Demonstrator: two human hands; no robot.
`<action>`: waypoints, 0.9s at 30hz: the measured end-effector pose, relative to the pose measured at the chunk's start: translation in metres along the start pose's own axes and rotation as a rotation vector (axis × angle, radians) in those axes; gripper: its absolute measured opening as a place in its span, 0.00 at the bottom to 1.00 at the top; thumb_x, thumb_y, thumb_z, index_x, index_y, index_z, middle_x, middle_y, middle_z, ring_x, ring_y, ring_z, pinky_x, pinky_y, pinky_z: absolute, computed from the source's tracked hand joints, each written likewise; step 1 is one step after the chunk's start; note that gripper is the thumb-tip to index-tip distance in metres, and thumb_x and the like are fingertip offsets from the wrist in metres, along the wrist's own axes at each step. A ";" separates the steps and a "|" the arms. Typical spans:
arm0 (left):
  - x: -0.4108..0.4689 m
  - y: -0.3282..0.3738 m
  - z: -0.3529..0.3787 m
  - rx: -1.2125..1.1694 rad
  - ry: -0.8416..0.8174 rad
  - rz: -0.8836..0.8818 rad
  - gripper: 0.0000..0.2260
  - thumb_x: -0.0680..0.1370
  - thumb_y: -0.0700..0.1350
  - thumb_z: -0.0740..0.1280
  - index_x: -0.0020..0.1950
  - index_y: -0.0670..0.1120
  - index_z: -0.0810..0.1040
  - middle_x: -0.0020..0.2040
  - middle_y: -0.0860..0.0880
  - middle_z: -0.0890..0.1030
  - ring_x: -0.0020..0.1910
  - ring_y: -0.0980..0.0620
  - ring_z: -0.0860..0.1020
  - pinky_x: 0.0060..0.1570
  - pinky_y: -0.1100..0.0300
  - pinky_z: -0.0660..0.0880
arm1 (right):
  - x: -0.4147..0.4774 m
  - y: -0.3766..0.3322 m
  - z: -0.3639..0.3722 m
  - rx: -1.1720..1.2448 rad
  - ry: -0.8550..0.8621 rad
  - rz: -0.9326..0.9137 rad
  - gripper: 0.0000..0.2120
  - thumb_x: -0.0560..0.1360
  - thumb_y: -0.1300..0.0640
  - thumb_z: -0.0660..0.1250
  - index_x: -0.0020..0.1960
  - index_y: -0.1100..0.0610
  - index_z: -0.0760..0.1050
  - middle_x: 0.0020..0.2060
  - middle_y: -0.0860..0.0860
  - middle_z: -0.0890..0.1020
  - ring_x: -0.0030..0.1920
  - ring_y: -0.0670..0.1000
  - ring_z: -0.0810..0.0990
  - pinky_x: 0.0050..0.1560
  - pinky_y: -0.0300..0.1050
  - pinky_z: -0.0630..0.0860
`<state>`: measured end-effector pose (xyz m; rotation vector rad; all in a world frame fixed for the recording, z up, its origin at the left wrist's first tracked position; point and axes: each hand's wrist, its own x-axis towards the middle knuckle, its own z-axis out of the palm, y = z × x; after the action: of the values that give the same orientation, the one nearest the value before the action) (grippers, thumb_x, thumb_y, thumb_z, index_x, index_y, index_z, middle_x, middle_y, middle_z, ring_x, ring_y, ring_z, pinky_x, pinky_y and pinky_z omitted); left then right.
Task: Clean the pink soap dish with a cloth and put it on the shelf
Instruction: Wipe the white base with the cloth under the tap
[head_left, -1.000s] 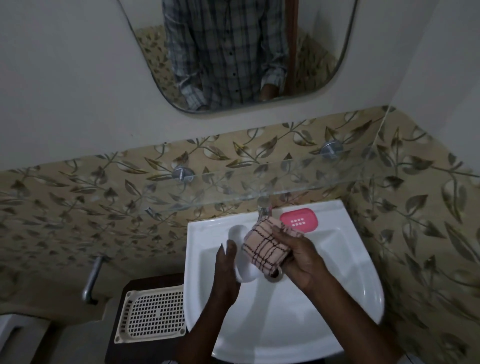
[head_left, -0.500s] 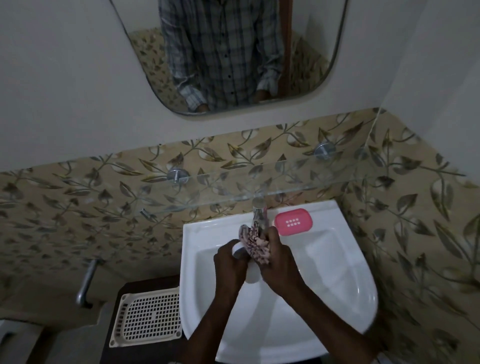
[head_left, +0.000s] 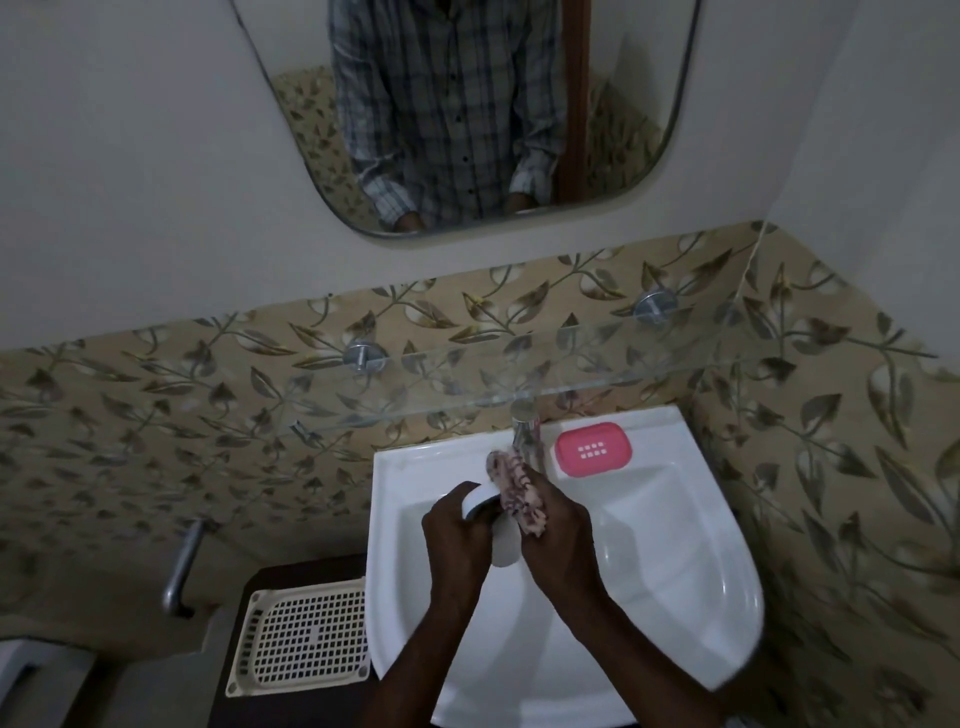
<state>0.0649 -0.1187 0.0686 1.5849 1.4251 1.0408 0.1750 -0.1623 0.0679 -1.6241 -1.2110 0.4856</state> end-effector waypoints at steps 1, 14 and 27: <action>-0.003 -0.003 0.001 -0.009 0.025 -0.016 0.04 0.71 0.45 0.69 0.38 0.49 0.83 0.36 0.53 0.85 0.37 0.59 0.82 0.35 0.61 0.77 | -0.003 0.005 0.001 -0.013 0.012 0.082 0.20 0.72 0.68 0.68 0.63 0.60 0.77 0.52 0.52 0.86 0.52 0.51 0.84 0.49 0.43 0.82; -0.011 -0.003 0.004 0.281 0.036 -0.105 0.20 0.71 0.48 0.76 0.63 0.51 0.80 0.58 0.54 0.84 0.56 0.52 0.81 0.59 0.54 0.79 | 0.022 0.014 -0.013 -0.386 -0.177 -0.047 0.16 0.68 0.64 0.76 0.55 0.62 0.81 0.48 0.58 0.86 0.47 0.58 0.85 0.46 0.48 0.83; -0.012 -0.010 0.024 0.538 -0.019 -0.044 0.06 0.77 0.41 0.68 0.44 0.43 0.84 0.41 0.44 0.87 0.43 0.42 0.85 0.42 0.55 0.77 | 0.029 0.015 -0.007 -0.273 -0.103 0.367 0.12 0.70 0.67 0.66 0.53 0.63 0.80 0.46 0.60 0.85 0.49 0.63 0.83 0.45 0.51 0.82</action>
<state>0.0825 -0.1302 0.0492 1.9121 1.8192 0.6390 0.1996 -0.1401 0.0641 -2.0939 -1.0908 0.6611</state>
